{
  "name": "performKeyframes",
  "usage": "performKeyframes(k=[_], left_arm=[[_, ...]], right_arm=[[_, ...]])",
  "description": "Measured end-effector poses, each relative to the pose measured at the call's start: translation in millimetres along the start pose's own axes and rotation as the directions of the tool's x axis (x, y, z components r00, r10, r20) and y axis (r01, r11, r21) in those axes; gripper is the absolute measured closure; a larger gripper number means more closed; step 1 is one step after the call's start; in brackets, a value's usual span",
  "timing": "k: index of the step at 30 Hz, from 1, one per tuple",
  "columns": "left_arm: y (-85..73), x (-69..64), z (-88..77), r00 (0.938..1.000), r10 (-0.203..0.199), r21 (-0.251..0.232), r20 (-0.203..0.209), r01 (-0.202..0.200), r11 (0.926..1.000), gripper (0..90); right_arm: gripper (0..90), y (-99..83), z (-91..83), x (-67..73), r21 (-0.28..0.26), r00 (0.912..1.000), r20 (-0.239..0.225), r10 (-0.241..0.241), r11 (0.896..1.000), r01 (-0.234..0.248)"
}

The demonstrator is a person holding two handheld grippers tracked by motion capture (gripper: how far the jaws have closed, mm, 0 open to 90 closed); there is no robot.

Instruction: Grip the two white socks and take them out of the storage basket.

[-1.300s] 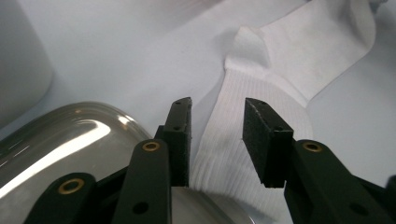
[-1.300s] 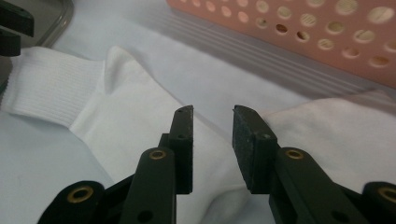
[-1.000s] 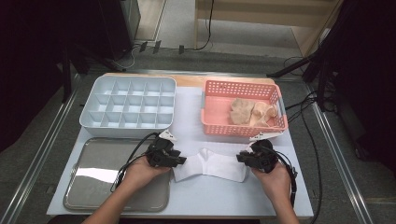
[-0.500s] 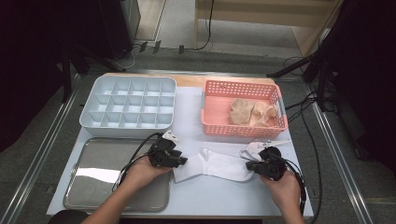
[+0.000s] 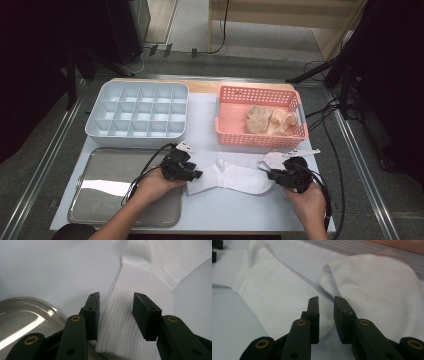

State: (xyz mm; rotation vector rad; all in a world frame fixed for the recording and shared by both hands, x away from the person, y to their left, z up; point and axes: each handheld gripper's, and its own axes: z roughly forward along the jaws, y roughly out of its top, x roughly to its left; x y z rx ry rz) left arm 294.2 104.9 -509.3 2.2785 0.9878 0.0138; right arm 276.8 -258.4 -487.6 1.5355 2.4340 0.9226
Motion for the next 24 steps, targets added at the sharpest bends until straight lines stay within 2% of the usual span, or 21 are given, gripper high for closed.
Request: performKeyframes(k=[2,6,8,10,14,24], left_arm=[[-0.1,0.0,0.3,1.0000,-0.002,-0.001,0.001,0.002,1.0000,58.7],[-0.9,-1.6,1.1,1.0000,0.003,-0.002,0.000,-0.003,1.0000,64.2],[-1.5,-3.3,1.4,0.9996,0.025,0.002,-0.011,-0.025,0.9997,69.6],[-1.6,-3.0,1.1,0.9999,0.014,0.013,-0.003,-0.014,0.9998,76.3],[-1.8,-4.1,1.0,1.0000,0.008,0.025,0.000,-0.008,0.9996,84.9],[-4.2,-6.1,-6.2,0.9999,0.010,0.062,0.003,-0.010,0.9980,88.4]], right_arm=[[72.6,-1.3,-0.5,-2.4,0.004,1.0000,-0.003,0.009,1.000,-0.009],[71.2,-3.1,6.1,-2.9,0.048,0.9999,-0.009,0.011,0.999,-0.011],[78.9,-3.6,9.6,-1.0,0.079,0.9998,-0.019,0.004,0.997,-0.003],[86.0,-4.3,11.7,0.3,0.102,0.9997,-0.023,0.004,0.995,-0.002],[88.1,-6.1,9.0,0.3,0.125,0.9994,-0.030,0.016,0.992,-0.012],[88.8,-12.3,2.3,-3.2,0.161,0.9996,-0.024,0.018,0.987,-0.013]])
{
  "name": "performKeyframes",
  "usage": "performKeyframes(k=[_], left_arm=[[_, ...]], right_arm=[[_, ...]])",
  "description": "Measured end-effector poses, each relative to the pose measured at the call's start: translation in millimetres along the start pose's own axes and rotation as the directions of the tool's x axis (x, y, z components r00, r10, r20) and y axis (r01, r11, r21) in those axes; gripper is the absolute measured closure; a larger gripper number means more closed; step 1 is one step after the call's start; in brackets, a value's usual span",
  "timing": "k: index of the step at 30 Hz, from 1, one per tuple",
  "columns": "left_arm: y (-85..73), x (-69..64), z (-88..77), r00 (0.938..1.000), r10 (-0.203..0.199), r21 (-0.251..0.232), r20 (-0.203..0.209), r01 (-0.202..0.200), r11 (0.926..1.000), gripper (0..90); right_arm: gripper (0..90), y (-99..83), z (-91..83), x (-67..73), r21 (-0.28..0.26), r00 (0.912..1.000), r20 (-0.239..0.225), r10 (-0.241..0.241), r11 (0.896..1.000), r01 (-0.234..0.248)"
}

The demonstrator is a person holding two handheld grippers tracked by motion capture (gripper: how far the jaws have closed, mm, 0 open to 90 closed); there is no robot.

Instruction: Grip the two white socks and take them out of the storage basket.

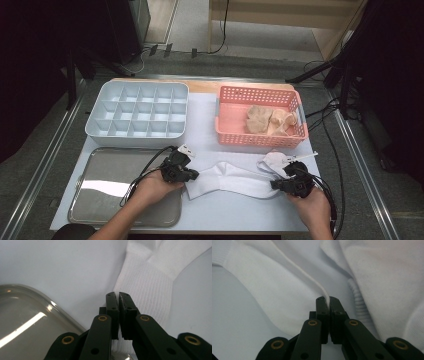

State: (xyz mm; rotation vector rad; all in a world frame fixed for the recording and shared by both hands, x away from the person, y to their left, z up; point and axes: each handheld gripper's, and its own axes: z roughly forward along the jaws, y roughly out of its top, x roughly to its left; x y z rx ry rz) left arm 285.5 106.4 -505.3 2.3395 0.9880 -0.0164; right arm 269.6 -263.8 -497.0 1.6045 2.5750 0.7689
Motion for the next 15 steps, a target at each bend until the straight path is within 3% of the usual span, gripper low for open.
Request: performKeyframes(k=[6,8,10,15], left_arm=[[-1.2,3.4,0.3,0.9990,-0.016,-0.025,0.041,0.017,0.9995,86.4],[-1.1,3.4,0.0,0.9992,-0.011,-0.029,0.039,0.012,0.9995,83.5],[-1.0,4.5,-1.9,0.9989,-0.007,-0.034,0.046,0.009,0.9994,80.3],[1.6,5.9,-10.1,0.9986,0.001,-0.088,0.054,0.004,0.9961,70.9]], right_arm=[[86.8,-1.9,-2.0,-2.4,-0.016,0.9998,-0.018,-0.012,1.000,0.012],[77.2,-1.2,-2.6,-1.8,-0.042,0.9995,-0.023,-0.021,0.999,0.020],[73.5,-0.8,-5.6,-4.0,-0.064,0.9992,-0.037,-0.018,0.998,0.015],[71.9,0.4,-19.3,-8.1,-0.153,0.9994,-0.032,-0.009,0.988,0.004]])
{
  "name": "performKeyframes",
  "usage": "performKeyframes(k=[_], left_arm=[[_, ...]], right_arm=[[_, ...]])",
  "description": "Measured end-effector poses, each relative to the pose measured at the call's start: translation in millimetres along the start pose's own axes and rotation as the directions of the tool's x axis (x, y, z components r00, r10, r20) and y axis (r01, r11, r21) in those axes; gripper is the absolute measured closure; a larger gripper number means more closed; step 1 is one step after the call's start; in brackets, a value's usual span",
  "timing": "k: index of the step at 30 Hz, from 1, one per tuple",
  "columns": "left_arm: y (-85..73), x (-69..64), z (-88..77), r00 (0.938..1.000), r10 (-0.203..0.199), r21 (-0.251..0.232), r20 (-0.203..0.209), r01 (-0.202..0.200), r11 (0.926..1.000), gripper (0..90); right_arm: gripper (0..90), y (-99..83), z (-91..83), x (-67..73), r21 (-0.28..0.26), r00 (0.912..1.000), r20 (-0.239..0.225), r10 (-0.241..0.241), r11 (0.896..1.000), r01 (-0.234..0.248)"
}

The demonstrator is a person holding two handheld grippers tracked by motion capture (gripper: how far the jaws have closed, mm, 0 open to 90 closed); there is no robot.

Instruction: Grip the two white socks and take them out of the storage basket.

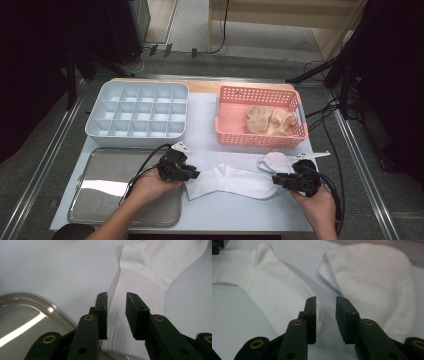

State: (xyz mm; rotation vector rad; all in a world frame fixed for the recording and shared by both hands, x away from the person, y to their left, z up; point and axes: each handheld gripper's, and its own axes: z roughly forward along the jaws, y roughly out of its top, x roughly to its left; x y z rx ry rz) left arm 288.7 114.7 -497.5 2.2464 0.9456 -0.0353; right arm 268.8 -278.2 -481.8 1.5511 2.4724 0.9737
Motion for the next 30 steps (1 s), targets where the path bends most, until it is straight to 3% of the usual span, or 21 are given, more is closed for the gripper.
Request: performKeyframes(k=[7,13,21,26,27,30], left_arm=[[1.5,-1.3,-3.3,0.9999,0.010,-0.029,0.003,-0.010,0.9995,65.8],[1.7,-1.1,-4.0,0.9999,0.010,-0.034,-0.003,-0.010,0.9994,63.7],[1.6,0.1,-3.9,0.9999,0.011,-0.033,-0.009,-0.011,0.9994,61.3],[1.7,-0.3,-2.7,0.9998,0.015,-0.029,-0.010,-0.016,0.9995,60.9],[1.7,-0.3,-2.7,0.9998,0.015,-0.030,-0.010,-0.015,0.9994,60.8],[1.7,0.1,-3.1,0.9998,0.013,-0.032,-0.013,-0.014,0.9994,60.6]], right_arm=[[68.5,3.8,-7.2,-4.4,-0.059,0.9986,0.053,-0.001,0.998,0.004],[60.7,0.4,-12.3,-13.3,-0.073,0.9931,0.114,0.028,0.997,-0.020],[55.5,-1.8,-6.3,-28.5,-0.062,0.9868,0.144,0.074,0.996,-0.065],[72.6,0.0,5.4,-33.2,-0.015,0.9869,0.124,0.104,0.995,-0.102],[77.3,1.3,5.4,-33.8,-0.020,0.9859,0.113,0.123,0.992,-0.121],[80.4,4.1,1.6,-33.9,-0.034,0.9854,0.102,0.136,0.990,-0.133]])
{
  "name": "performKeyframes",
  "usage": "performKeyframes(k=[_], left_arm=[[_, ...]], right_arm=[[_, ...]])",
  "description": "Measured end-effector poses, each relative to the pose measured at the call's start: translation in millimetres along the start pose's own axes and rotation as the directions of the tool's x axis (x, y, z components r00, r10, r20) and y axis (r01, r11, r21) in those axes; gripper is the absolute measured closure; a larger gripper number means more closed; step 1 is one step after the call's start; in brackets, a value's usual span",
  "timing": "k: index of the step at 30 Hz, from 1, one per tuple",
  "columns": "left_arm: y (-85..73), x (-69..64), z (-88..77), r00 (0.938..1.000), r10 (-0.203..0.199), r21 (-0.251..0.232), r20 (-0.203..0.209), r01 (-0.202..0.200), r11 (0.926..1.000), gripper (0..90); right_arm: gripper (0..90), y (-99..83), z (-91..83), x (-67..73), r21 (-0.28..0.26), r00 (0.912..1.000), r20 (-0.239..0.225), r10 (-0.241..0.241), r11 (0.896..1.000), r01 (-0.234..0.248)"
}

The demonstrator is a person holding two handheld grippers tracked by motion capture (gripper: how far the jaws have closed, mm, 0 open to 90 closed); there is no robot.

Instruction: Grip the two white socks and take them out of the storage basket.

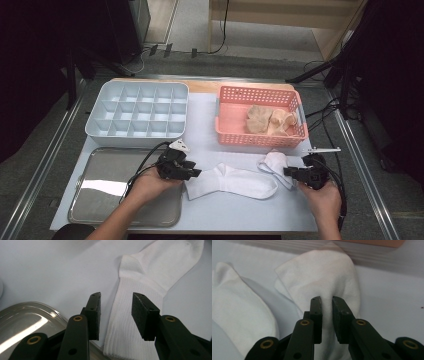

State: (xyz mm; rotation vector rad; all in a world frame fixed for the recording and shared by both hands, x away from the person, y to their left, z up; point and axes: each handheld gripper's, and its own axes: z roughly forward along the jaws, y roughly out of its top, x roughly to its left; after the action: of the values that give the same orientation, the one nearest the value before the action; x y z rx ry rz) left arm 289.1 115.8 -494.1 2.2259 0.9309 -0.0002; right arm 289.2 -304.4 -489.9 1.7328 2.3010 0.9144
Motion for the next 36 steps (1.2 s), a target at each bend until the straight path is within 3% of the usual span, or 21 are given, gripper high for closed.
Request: performKeyframes(k=[13,22,30,36], left_arm=[[0.0,-0.2,0.0,1.0000,-0.002,-0.007,-0.005,0.002,1.0000,60.4],[-0.9,0.5,-1.2,0.9998,-0.015,-0.018,-0.009,0.014,0.9997,60.2],[-4.3,1.7,-7.3,0.9996,-0.028,-0.027,-0.011,0.028,0.9993,59.7],[-7.8,1.6,-11.4,0.9991,-0.039,-0.036,-0.018,0.038,0.9986,59.2]], right_arm=[[82.2,9.1,-18.7,14.1,-0.081,0.9990,-0.023,-0.038,0.996,0.036],[82.4,25.1,-32.1,37.1,-0.153,0.9939,-0.060,-0.093,0.985,0.083],[82.4,39.9,-18.3,69.0,-0.135,0.9785,-0.111,-0.174,0.978,0.158],[82.4,49.8,-2.5,86.3,-0.112,0.9674,-0.148,-0.205,0.975,0.190]])
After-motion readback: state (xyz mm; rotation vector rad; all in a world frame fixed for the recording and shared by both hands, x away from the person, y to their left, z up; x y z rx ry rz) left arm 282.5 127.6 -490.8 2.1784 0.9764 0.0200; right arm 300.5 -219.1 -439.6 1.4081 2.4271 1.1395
